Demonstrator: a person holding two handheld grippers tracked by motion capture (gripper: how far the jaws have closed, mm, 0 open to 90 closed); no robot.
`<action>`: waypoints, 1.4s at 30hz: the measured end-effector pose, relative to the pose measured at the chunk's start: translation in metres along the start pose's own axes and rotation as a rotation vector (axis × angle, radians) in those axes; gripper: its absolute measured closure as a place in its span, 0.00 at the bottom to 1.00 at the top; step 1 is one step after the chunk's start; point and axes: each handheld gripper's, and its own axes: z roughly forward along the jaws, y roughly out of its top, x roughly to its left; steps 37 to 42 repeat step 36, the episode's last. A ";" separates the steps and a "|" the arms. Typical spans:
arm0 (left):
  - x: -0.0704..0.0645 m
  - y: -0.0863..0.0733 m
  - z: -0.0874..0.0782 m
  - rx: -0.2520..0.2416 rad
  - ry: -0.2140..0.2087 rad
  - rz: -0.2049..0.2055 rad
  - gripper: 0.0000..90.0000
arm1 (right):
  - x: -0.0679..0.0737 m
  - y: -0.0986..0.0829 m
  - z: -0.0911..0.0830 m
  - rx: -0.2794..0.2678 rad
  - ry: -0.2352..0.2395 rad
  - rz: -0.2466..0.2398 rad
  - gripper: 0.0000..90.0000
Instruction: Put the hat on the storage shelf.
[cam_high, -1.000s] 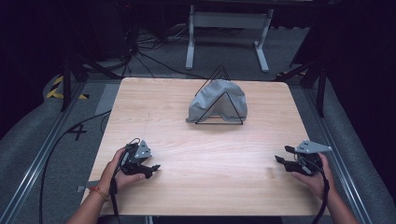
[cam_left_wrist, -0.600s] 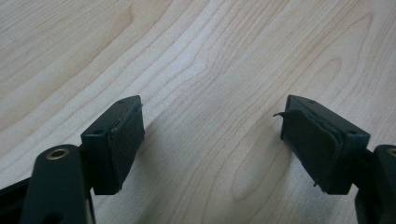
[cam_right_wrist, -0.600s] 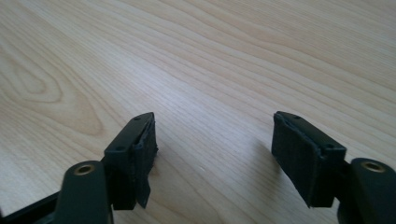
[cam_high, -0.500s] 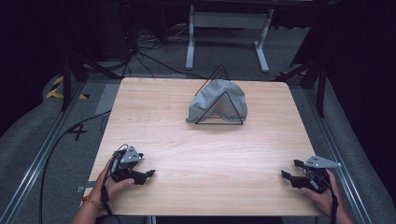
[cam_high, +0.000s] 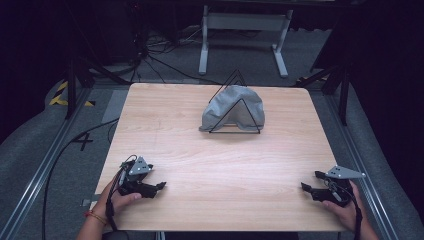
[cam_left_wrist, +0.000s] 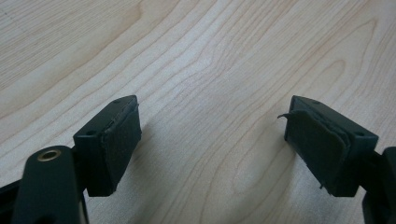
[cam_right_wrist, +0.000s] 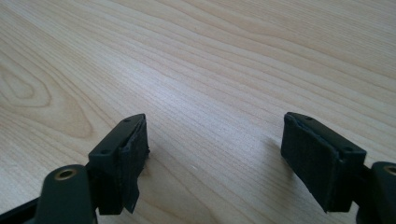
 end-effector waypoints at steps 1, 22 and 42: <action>-0.001 0.000 0.000 0.000 0.000 -0.010 0.21 | 0.000 0.000 0.000 0.001 0.000 0.000 0.25; 0.000 0.000 0.001 0.002 0.005 -0.015 0.18 | -0.001 0.001 0.001 0.003 0.006 0.000 0.25; 0.000 0.000 0.000 0.006 0.007 -0.005 0.17 | -0.001 0.001 0.001 0.000 0.008 0.003 0.24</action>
